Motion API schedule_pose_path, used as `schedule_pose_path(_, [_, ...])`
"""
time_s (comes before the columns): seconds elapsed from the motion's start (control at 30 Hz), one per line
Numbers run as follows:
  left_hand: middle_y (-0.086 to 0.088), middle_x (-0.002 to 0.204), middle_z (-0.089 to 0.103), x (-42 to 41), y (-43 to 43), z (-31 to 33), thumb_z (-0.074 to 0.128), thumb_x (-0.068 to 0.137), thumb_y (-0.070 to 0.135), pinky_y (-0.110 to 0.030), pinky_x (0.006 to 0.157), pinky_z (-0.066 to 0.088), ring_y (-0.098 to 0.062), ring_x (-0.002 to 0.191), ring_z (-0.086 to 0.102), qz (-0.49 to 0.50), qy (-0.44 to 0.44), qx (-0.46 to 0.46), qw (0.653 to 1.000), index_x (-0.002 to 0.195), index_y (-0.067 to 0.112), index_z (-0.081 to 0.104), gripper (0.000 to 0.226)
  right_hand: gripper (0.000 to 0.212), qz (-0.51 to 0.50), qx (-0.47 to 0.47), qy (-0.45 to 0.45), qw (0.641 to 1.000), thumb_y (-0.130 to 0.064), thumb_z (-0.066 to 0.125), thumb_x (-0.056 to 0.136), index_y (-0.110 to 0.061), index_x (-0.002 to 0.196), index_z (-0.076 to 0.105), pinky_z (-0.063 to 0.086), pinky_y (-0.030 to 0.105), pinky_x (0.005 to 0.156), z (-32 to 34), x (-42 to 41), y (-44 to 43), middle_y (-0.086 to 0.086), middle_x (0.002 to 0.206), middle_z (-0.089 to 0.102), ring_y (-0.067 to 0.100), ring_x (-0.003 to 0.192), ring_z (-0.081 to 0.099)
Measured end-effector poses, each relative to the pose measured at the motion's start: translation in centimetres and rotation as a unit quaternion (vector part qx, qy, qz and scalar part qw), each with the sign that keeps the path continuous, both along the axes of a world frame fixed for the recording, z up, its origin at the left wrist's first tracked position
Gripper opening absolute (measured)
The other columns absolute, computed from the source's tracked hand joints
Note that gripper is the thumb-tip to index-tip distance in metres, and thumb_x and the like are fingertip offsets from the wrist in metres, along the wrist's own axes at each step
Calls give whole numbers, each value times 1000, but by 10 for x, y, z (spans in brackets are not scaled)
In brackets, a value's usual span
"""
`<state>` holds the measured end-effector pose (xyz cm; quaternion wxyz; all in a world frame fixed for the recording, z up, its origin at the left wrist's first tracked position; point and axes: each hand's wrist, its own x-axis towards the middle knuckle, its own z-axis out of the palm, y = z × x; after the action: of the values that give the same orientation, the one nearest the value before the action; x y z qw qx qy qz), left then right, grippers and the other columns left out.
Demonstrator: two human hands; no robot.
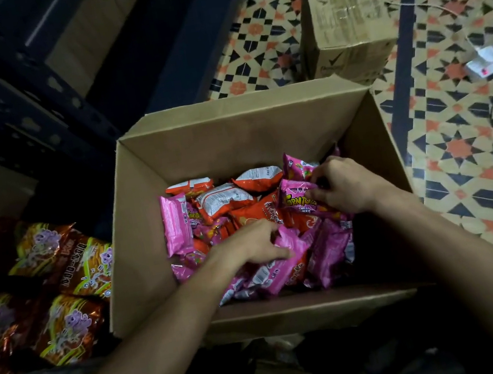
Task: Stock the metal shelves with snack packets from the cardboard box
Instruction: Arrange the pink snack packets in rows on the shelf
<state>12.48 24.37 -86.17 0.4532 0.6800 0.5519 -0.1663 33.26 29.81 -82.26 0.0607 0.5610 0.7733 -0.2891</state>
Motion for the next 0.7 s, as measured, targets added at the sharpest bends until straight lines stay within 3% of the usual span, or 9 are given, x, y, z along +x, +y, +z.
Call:
schedule_pose_path(0.13, [-6,89,67,8,2,-10,73,84,48,-35,67,48,-21,79,62,14,8,9,1000,85,9,64,40,25,-8,-7,5,1000,-42,65,92,-25,75,58,47,34,78,-4,-4,1,5,90,52,33,94,62])
schedule_pose_path(0.27, [-1,59,49,3,-4,-4,77,82,41,-32,54,35,-18,56,47,41,-17,51,998,62,13,51,44,37,-24,1,30,999,-43,67,89,-26,64,46,49,35,73,-4,-9,-2,7,85,57,33,84,64])
schedule_pose_path(0.37, [1,59,45,-12,-12,10,78,80,40,-31,53,30,-16,55,41,105,-60,87,989,63,11,50,45,30,-41,14,58,997,-43,67,89,-21,71,59,49,35,71,4,-12,-8,9,86,60,30,81,63])
schedule_pose_path(0.43, [7,65,54,-27,-22,25,78,79,44,-30,54,34,-10,59,48,159,-92,111,977,71,9,59,40,33,-53,27,89,994,-41,67,91,-13,75,63,39,33,66,16,-16,-14,11,80,58,27,74,57])
schedule_pose_path(0.53, [17,57,54,-52,-43,53,79,79,43,-25,54,36,5,53,46,237,-146,162,947,69,19,62,30,30,-65,56,142,986,-38,68,91,-11,78,67,32,31,66,39,-27,-23,6,76,54,22,73,52])
schedule_pose_path(0.63, [27,74,66,-70,-61,84,80,79,40,-19,70,46,12,73,60,321,-200,191,906,81,25,69,19,24,-67,83,185,977,-42,68,91,-19,97,72,30,24,71,61,-43,-28,-3,89,52,15,85,53])
schedule_pose_path(0.7, [36,79,67,-84,-73,108,79,81,36,-11,76,46,20,82,60,363,-217,208,882,88,34,68,14,26,-59,95,216,970,-42,69,90,-20,103,72,30,19,74,77,-59,-28,-5,95,53,11,90,52])
